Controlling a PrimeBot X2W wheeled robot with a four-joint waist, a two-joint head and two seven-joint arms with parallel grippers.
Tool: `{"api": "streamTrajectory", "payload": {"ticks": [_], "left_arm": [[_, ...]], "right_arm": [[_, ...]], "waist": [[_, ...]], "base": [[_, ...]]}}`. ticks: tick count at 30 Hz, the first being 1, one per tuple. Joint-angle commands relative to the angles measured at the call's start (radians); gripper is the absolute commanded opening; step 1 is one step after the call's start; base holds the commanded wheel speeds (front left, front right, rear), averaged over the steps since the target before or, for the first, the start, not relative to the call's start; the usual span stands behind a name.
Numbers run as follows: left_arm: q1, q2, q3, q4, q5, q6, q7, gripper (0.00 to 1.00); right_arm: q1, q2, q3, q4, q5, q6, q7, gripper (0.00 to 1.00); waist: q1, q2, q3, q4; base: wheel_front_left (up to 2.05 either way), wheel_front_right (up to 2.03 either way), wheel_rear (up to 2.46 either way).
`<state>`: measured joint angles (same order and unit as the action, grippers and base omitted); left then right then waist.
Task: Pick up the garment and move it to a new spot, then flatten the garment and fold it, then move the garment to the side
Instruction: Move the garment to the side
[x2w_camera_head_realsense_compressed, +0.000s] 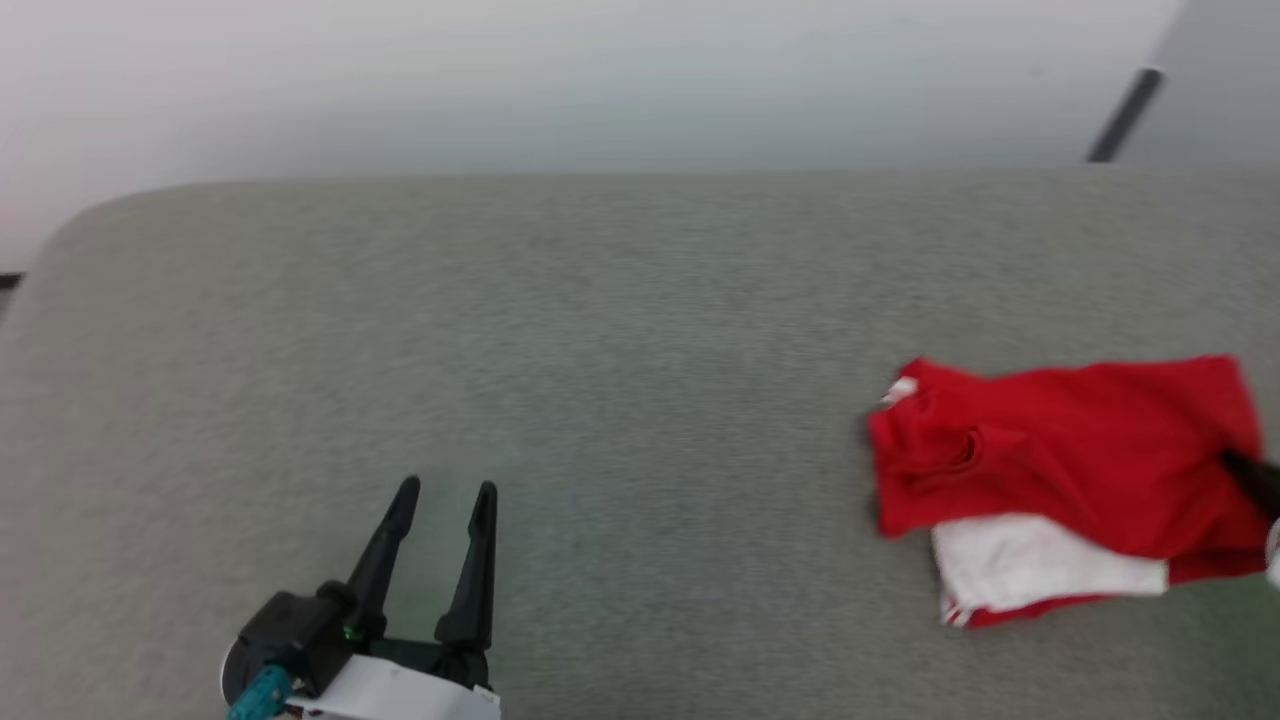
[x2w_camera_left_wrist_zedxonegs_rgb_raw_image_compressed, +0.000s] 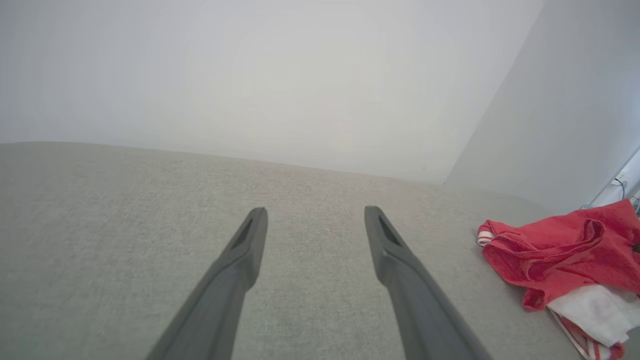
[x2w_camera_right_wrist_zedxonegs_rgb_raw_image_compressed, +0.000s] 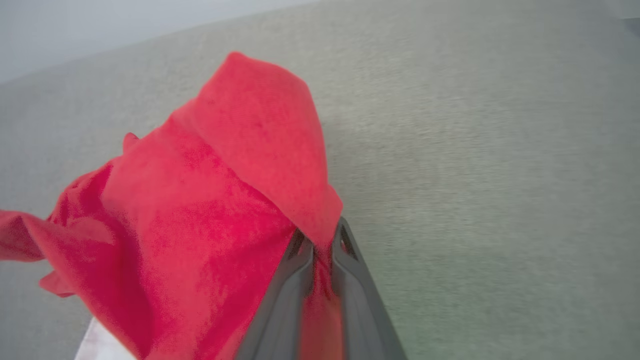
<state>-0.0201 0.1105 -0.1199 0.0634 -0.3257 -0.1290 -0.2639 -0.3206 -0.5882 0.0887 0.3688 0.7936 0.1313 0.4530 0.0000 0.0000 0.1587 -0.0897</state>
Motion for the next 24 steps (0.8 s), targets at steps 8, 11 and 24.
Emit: {"api": "streamTrajectory", "payload": {"ticks": [8,11,24], "left_arm": [[-0.084,0.052,-0.046,-0.036,0.014,-0.003,0.0,1.0],[-0.133,0.078,-0.067,-0.048,0.029,-0.003,0.0,1.0],[-0.308,0.16,-0.155,-0.081,0.065,-0.003,0.0,1.0]], "right_arm": [[-0.038,-0.029,-0.075,0.034,0.001,-0.001,-0.07,0.0],[-0.072,-0.033,-0.099,0.076,-0.007,-0.001,-0.102,0.0],[-0.352,-0.036,-0.114,0.403,-0.186,-0.001,-0.309,0.0]], "waist": [[0.0,0.0,0.056,-0.179],[0.0,0.0,0.088,-0.199],[0.0,0.0,0.241,-0.211]], "base": [[0.0,0.0,0.0],[0.0,0.0,0.0],[0.0,0.0,0.0]]}}
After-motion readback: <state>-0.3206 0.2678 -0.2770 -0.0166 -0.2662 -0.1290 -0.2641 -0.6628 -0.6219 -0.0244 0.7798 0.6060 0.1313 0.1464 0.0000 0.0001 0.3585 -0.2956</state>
